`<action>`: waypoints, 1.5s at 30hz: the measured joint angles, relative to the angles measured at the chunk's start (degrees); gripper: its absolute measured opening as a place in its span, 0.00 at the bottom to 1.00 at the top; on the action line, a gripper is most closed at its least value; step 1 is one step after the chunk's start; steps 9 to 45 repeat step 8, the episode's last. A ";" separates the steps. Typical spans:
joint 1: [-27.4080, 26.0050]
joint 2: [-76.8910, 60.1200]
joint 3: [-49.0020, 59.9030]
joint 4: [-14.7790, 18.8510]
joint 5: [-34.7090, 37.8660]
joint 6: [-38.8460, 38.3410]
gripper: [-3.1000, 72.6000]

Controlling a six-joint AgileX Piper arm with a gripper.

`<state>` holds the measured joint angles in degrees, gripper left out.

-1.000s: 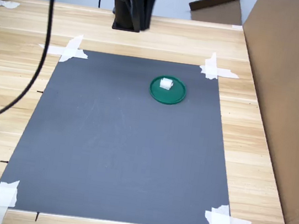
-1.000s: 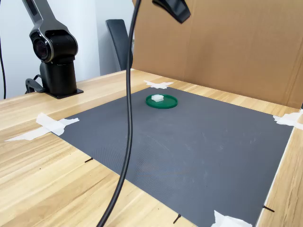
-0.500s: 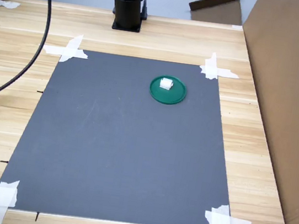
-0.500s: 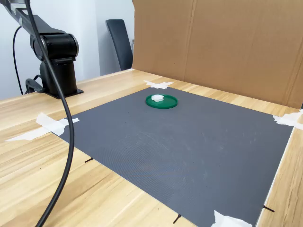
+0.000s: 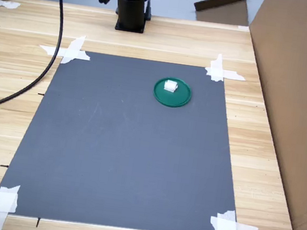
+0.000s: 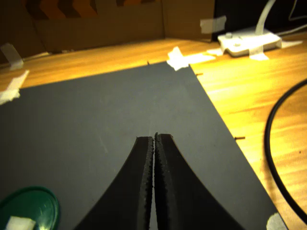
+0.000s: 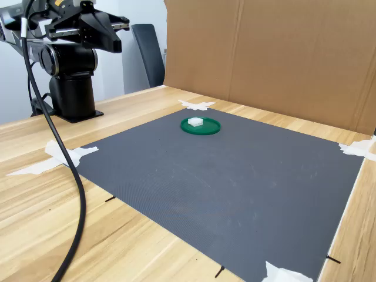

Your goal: Grasp a white terminal and put it in the green lid.

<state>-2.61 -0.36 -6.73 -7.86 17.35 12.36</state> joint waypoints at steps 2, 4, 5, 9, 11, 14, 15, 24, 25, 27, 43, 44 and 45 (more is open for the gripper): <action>0.00 -0.23 0.89 -0.22 0.00 0.00 0.01; 0.00 -0.22 1.83 -0.35 -0.09 0.00 0.01; 0.00 -0.28 3.56 -0.44 -0.09 0.00 0.01; 0.00 -0.28 6.27 -0.55 -0.09 -0.10 0.01; 0.00 -0.28 6.27 -0.55 -0.09 -0.10 0.01; 0.00 -0.28 6.27 -0.55 -0.09 -0.10 0.01; 0.00 -0.28 6.27 -0.55 -0.09 -0.10 0.01; 0.00 -0.28 6.27 -0.55 -0.09 -0.10 0.01; 0.00 -0.28 6.27 -0.55 -0.09 -0.10 0.01; 0.00 -0.28 6.27 -0.55 -0.09 -0.10 0.01; 0.00 -0.28 6.27 -0.55 -0.09 -0.10 0.01; 0.00 -0.28 6.27 -0.55 -0.09 -0.10 0.01; 0.00 -0.28 6.27 -0.55 -0.09 -0.10 0.01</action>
